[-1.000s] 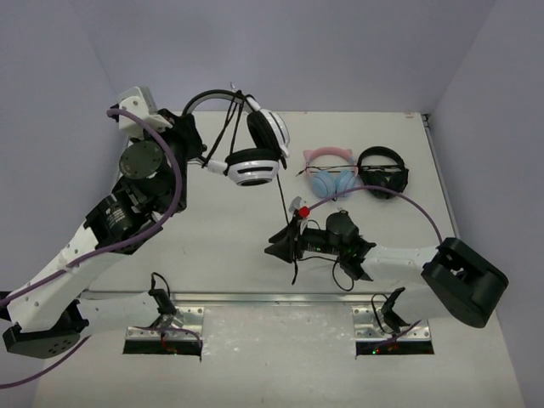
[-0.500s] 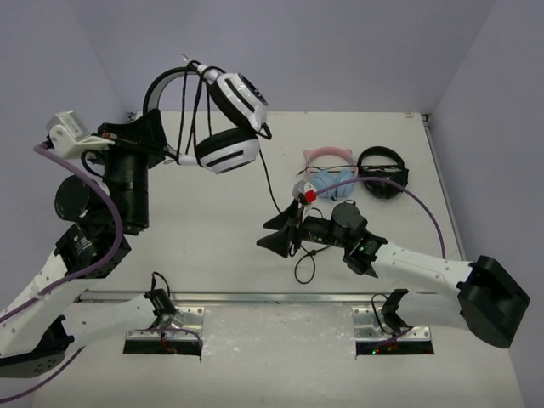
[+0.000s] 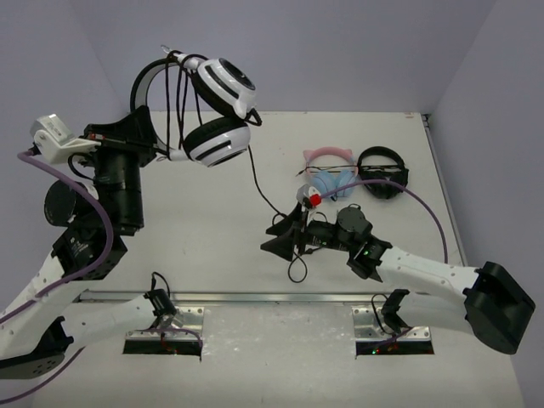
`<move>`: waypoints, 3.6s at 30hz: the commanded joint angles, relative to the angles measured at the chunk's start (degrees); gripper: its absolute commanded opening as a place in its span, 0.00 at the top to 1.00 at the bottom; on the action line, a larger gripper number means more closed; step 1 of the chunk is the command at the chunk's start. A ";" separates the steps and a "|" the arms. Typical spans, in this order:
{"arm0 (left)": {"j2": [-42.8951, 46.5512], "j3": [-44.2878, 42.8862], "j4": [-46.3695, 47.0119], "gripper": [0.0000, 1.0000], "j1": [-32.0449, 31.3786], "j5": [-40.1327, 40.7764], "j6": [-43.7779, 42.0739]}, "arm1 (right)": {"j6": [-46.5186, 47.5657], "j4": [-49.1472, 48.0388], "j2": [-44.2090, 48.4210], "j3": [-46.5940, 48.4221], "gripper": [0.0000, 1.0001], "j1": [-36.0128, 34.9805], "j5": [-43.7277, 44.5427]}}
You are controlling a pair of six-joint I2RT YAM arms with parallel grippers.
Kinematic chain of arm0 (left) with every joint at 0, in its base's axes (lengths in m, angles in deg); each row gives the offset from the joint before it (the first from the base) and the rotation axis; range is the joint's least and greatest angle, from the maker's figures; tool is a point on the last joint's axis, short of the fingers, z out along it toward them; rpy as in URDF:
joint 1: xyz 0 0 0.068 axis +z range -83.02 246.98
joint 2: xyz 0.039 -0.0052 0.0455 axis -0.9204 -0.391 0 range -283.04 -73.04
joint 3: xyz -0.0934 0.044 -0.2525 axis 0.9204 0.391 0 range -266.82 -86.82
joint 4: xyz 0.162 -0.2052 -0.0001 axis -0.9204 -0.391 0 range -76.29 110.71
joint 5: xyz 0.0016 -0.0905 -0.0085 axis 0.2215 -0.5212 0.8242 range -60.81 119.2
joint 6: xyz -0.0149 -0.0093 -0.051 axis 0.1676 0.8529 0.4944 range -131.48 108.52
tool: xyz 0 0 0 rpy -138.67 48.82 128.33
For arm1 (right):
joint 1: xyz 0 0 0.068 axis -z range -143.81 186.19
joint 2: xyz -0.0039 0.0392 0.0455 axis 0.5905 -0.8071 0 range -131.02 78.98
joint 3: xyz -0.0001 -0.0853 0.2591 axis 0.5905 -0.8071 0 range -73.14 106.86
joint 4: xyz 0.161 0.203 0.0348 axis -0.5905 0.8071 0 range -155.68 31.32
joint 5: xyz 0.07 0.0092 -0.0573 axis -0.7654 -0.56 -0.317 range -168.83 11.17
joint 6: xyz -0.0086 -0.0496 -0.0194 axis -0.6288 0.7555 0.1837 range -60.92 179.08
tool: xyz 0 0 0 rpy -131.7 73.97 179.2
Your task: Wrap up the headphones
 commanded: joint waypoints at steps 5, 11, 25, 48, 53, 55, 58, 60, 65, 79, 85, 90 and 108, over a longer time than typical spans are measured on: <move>0.46 -2.96 5.38 1.00 0.14 1.24 5.28 | 4.22 -3.25 -1.49 1.50 0.80 -0.09 0.25; -2.95 -6.13 1.60 1.00 0.14 13.79 7.22 | 4.65 -1.00 -2.56 0.72 0.99 -3.42 4.63; -26.33 -12.63 9.60 1.00 5.68 26.47 0.89 | 17.75 37.76 0.53 12.74 0.99 -42.09 31.63; -29.77 22.85 4.70 1.00 15.17 8.92 21.06 | 40.50 95.43 -17.75 99.74 0.99 -60.39 52.96; -26.71 42.36 36.03 1.00 15.00 -16.53 4.67 | 52.01 92.64 -15.05 96.70 0.99 -60.21 71.07; -26.35 48.61 40.25 1.00 15.00 -24.71 4.05 | 54.56 90.18 -12.85 93.64 0.99 -59.43 73.71; -25.91 54.84 45.44 1.00 13.95 -32.83 0.73 | 60.53 81.93 -7.13 86.88 0.99 -58.37 79.42; -25.38 56.09 45.11 1.00 10.18 -33.47 -1.12 | 61.43 81.82 -5.63 85.97 0.99 -57.75 81.54; -17.76 59.43 42.74 1.00 0.95 -31.97 -5.62 | 56.88 91.81 -5.71 82.90 0.99 -48.55 76.92; 20.04 60.76 14.36 1.00 -5.74 -28.62 -1.58 | 52.30 85.95 -16.06 69.26 0.99 11.59 57.74; 24.62 51.28 6.35 1.00 -5.74 -28.37 2.20 | 46.33 87.98 -24.17 70.24 0.99 13.36 51.42; 25.25 42.40 0.02 1.00 -5.74 -27.23 6.94 | 37.56 74.38 -16.89 56.46 0.99 13.36 33.85; 8.83 18.49 19.35 1.00 -5.74 -12.03 27.16 | 2.28 -5.07 -0.26 12.05 0.99 2.38 -3.45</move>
